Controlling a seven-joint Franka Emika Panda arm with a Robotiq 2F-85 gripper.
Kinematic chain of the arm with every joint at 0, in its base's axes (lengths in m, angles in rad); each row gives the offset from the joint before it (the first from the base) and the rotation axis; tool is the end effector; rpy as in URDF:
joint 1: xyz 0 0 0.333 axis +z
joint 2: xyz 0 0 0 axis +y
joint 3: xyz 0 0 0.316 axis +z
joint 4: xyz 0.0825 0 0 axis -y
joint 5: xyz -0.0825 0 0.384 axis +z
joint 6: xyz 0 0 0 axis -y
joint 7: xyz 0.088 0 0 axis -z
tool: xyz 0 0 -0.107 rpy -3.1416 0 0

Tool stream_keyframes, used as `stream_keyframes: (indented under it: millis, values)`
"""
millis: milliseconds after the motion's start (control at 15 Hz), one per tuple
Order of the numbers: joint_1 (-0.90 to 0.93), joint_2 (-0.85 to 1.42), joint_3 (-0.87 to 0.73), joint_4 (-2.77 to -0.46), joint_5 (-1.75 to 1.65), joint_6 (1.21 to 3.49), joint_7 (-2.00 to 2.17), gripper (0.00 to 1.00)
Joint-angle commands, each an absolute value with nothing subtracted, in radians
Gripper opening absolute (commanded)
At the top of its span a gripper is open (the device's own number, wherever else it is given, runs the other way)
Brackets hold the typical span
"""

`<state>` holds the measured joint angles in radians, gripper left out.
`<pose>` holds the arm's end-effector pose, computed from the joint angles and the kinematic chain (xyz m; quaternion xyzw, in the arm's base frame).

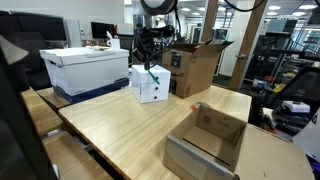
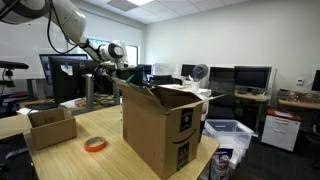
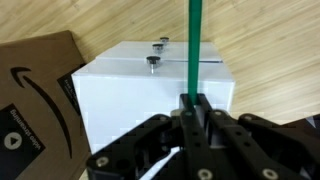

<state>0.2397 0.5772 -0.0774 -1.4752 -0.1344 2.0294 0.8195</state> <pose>0.6964 0.1156 0.3408 0.9544 -0.2870 0.0285 0.0766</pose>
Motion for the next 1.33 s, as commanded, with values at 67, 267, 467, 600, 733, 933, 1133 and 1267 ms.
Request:
stream_keyframes:
  millis: [67, 267, 467, 600, 733, 933, 1133, 1267]
  values:
    - [0.239, 0.642, -0.102, -1.398, -0.164, 1.996, 0.896, 0.06]
    - [0.235, 0.673, -0.117, -1.354, -0.162, 1.964, 0.940, 0.06]
    - [0.232, 0.693, -0.124, -1.319, -0.161, 1.936, 0.964, 0.06]
    - [0.234, 0.704, -0.135, -1.304, -0.168, 1.928, 0.993, 0.06]
    - [0.237, 0.714, -0.150, -1.295, -0.182, 1.927, 1.043, 0.06]
    - [0.232, 0.722, -0.157, -1.286, -0.198, 1.919, 1.094, 0.06]
    - [0.231, 0.728, -0.163, -1.277, -0.208, 1.914, 1.124, 0.06]
    - [0.231, 0.731, -0.164, -1.274, -0.217, 1.909, 1.139, 0.06]
